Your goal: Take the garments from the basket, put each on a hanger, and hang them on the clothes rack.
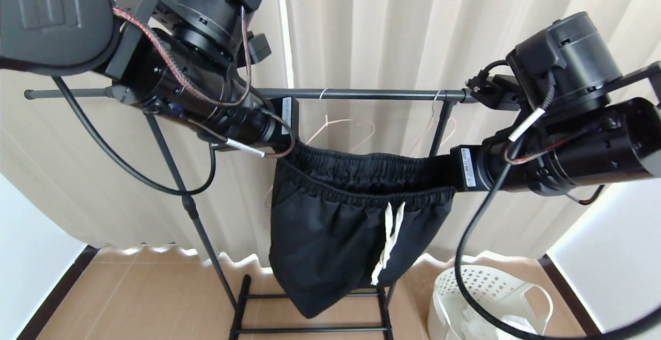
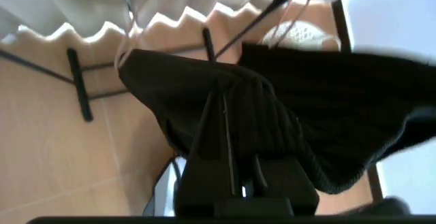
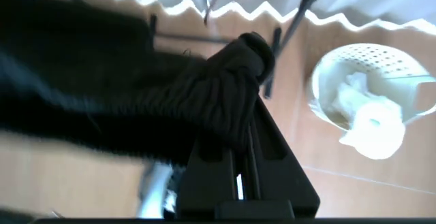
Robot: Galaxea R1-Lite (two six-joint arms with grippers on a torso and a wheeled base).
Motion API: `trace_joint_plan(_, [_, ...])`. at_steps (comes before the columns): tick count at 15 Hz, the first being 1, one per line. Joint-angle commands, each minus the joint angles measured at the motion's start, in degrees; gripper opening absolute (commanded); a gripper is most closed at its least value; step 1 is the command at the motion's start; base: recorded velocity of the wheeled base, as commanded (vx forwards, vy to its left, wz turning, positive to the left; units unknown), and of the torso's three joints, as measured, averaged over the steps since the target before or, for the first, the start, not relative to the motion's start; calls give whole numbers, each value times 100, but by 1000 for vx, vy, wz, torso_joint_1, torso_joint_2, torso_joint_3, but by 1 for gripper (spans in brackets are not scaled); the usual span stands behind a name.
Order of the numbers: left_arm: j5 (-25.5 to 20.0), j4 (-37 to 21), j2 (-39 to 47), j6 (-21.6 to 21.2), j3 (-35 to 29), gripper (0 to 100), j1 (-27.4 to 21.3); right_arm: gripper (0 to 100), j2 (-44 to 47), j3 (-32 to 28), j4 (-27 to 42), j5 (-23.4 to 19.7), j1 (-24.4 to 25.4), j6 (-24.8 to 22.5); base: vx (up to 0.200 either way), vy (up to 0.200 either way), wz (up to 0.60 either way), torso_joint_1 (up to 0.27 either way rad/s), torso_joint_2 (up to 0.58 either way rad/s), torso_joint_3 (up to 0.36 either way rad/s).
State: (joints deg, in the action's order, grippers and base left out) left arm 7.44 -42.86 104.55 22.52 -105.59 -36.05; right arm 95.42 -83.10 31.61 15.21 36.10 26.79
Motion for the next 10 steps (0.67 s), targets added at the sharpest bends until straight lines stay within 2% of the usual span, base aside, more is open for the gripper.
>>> trace_joint_plan(1, [-5,-3,-716,-10,1138,0,-429,0,548,-259,-392,-1,-76,353,0,0,0,0,0,0])
trace_joint_plan(4, [3,59,-1059,25,2307,0,-957,0,935,-558,-841,-45,-32,915,0,0,0,0,0,0])
trace_joint_plan(5, [3,67,-1059,25,2333,0,-974,0,944,-567,-849,-45,-32,924,0,0,0,0,0,0])
trace_joint_plan(6, [3,349,-1173,130,2843,0,-1256,0,1199,-927,-1148,-247,126,1065,0,0,0,0,0,0])
trace_joint_plan(8, [-32,612,-1209,359,3142,0,-1502,0,1577,-1569,-1140,-308,161,1056,0,0,0,0,0,0])
trace_joint_plan(10, [-49,858,-1191,438,3440,0,-1634,0,1831,-1885,-1201,-300,187,1056,0,0,0,0,0,0])
